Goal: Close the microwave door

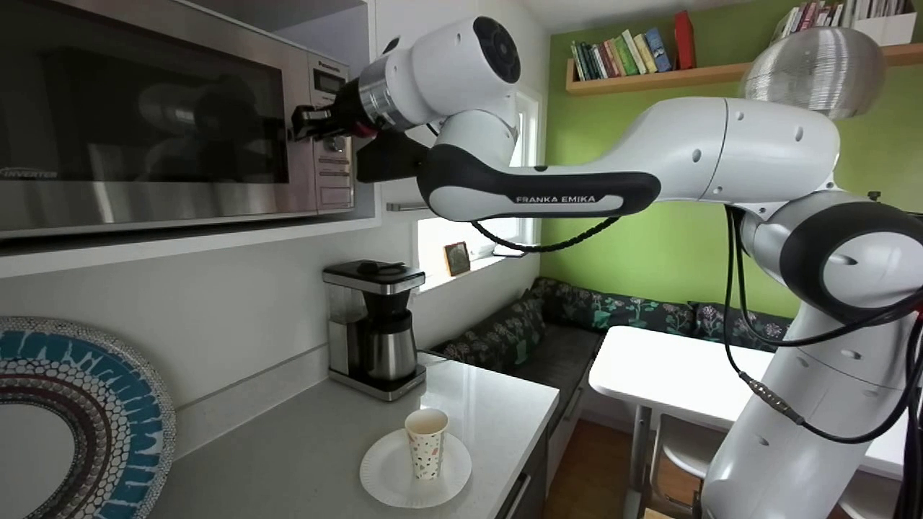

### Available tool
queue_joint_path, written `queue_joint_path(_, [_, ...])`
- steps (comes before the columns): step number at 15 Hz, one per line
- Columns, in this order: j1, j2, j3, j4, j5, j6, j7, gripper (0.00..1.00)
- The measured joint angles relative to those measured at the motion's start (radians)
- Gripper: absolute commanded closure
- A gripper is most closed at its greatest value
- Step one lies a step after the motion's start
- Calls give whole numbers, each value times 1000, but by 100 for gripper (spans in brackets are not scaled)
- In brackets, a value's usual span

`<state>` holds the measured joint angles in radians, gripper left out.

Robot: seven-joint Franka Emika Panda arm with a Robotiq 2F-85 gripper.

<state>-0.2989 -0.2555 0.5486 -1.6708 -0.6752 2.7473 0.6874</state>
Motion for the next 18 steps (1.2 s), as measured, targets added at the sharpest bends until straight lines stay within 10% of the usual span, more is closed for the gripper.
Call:
queue_joint_path(4, [199, -15, -147, 25, 220, -116, -210, 1])
queue_joint_path(18, [368, -271, -305, 44, 460, -632, -529, 0])
